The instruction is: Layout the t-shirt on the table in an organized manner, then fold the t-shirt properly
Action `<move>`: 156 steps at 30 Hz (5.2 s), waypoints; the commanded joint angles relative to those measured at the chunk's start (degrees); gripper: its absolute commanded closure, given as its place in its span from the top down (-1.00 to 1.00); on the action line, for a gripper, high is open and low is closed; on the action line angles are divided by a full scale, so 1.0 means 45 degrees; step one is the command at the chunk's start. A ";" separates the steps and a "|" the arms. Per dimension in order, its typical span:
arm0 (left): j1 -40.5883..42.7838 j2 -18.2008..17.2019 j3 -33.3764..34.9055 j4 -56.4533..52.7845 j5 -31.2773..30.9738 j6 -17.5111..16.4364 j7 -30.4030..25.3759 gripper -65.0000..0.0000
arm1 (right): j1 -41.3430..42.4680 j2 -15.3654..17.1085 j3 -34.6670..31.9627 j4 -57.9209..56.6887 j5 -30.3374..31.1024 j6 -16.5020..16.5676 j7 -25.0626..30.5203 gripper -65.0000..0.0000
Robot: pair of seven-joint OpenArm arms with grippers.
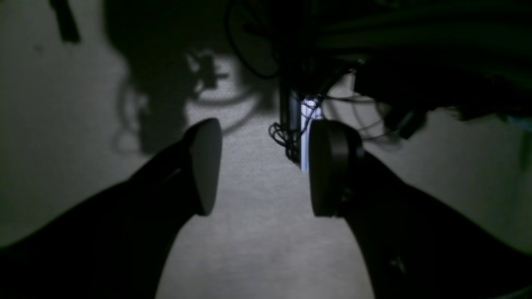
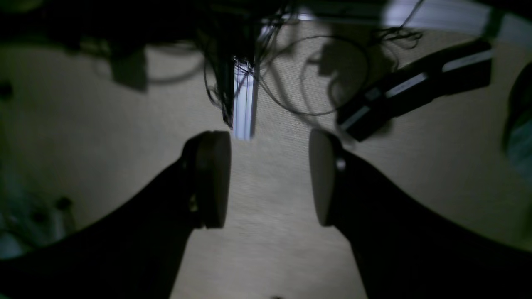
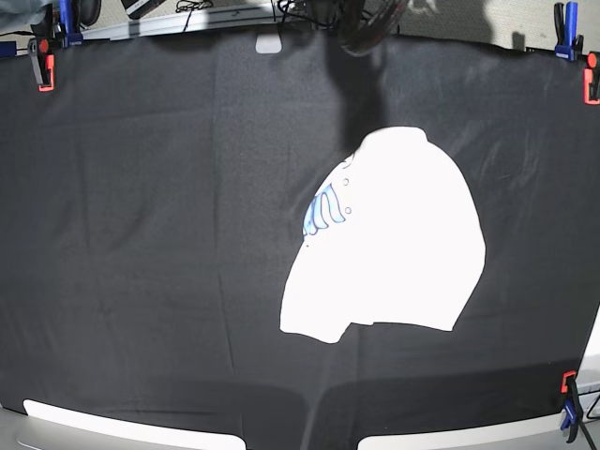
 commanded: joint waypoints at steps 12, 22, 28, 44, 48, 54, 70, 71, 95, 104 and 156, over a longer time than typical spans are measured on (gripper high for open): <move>0.3249 -0.0495 -0.0850 0.7514 -0.0078 0.1326 0.3021 -0.06 | -0.3109 0.0515 0.4886 0.5542 0.1608 0.1292 -0.0855 -0.08; 0.2880 -0.0491 -0.0850 0.9884 -0.0078 0.1326 0.4551 -0.06 | -0.2686 0.0534 0.6562 0.6766 0.3415 0.3070 -0.0865 -0.08; 0.2861 -0.0491 -0.0850 1.0846 -0.0078 0.1326 0.5328 -0.06 | -0.2385 0.0534 0.6562 0.7495 0.3419 0.3109 -0.1287 -0.08; -0.2754 -0.0461 -0.0826 1.0924 -0.2477 0.1273 0.4838 -0.06 | 0.3716 0.0491 0.5984 0.7567 0.3881 0.4401 -0.0748 -0.08; -0.4342 -0.0457 -0.0826 1.0924 -0.1928 0.1273 0.4133 -0.06 | 0.6246 -0.0053 0.5183 0.7563 0.3983 0.4396 -0.1088 -0.08; -0.5435 -0.0457 -0.0826 1.0924 -0.1953 0.1277 0.4197 -0.06 | 0.9627 -0.1676 0.3264 0.6703 0.3400 0.3798 -0.3623 -0.08; -0.5421 -0.0457 -0.0826 1.0924 -0.1982 0.1277 0.4809 -0.06 | 1.6407 -0.4964 0.1962 -0.2399 0.0670 0.0272 -0.4799 -0.08; -0.5421 -0.0457 -0.0826 1.0924 -0.1982 0.1277 0.4809 -0.06 | 1.6558 -0.5003 0.1962 -0.2909 0.0680 0.0257 -0.4799 -0.08; -0.5421 -0.0457 -0.0826 1.0924 -0.1982 0.1277 0.4809 -0.06 | 1.6742 -0.6198 0.1962 -0.4507 0.0248 0.0486 -0.4716 -1.00; -0.5421 -0.0461 -0.0826 1.0924 -0.1982 0.1277 0.4809 -0.06 | 1.5480 -0.4906 0.1962 -0.2365 0.0253 0.0947 -0.5780 -1.00; -0.5425 -0.0452 -0.0826 1.0924 -0.3551 0.1243 0.4813 -0.06 | 0.7150 -0.0029 1.4630 0.7441 0.1379 0.1957 -0.6965 -0.13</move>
